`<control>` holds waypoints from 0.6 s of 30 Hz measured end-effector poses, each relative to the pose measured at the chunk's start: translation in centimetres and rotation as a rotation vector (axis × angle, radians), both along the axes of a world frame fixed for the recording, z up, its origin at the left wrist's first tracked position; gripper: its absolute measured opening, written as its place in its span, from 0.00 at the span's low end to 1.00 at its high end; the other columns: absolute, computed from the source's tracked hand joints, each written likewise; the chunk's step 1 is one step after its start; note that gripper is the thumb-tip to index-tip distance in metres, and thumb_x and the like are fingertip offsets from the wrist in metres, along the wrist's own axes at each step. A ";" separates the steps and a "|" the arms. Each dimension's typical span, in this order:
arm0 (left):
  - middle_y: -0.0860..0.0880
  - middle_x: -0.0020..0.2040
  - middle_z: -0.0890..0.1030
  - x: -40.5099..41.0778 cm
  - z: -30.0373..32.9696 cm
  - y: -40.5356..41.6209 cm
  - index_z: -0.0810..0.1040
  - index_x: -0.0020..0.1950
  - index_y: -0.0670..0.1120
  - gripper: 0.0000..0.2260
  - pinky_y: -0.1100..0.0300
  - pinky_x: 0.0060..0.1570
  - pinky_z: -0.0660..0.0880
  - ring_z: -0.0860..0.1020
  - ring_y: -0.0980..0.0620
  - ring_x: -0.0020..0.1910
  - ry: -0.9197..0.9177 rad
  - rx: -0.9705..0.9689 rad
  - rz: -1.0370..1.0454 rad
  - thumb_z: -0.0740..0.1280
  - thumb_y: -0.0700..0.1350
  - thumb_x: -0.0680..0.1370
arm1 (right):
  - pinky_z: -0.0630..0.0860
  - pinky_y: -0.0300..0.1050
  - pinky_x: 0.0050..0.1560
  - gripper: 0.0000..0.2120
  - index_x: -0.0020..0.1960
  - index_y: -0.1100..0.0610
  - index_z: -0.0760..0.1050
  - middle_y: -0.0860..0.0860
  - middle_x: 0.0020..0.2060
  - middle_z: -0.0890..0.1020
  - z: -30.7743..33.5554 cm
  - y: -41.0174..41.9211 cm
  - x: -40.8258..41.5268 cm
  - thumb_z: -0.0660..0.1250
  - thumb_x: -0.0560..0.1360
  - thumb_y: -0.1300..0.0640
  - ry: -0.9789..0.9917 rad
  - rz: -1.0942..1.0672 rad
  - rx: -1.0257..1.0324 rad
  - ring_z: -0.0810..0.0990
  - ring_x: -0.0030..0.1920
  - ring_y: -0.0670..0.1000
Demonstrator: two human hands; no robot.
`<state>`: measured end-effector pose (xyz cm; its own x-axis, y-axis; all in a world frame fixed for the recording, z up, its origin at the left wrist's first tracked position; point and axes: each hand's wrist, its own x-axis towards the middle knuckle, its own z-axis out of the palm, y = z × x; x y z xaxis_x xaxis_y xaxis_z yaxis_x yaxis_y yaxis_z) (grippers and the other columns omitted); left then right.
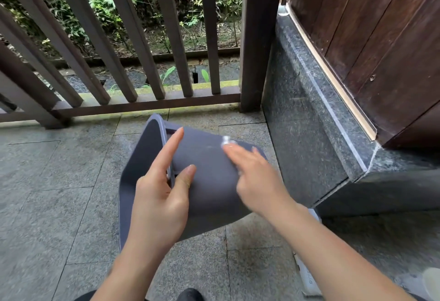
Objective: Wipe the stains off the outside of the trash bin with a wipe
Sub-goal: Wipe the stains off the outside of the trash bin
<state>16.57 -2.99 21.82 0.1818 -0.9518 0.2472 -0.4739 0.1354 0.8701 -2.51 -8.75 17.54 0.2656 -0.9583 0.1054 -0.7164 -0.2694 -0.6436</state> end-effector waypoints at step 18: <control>0.62 0.48 0.78 -0.2 -0.5 -0.5 0.64 0.76 0.70 0.33 0.53 0.53 0.73 0.75 0.54 0.50 0.085 0.045 -0.173 0.68 0.46 0.76 | 0.49 0.45 0.78 0.36 0.73 0.48 0.70 0.41 0.73 0.70 1.6 2.8 2.6 0.53 0.68 0.69 -0.227 0.242 -0.086 0.64 0.74 0.39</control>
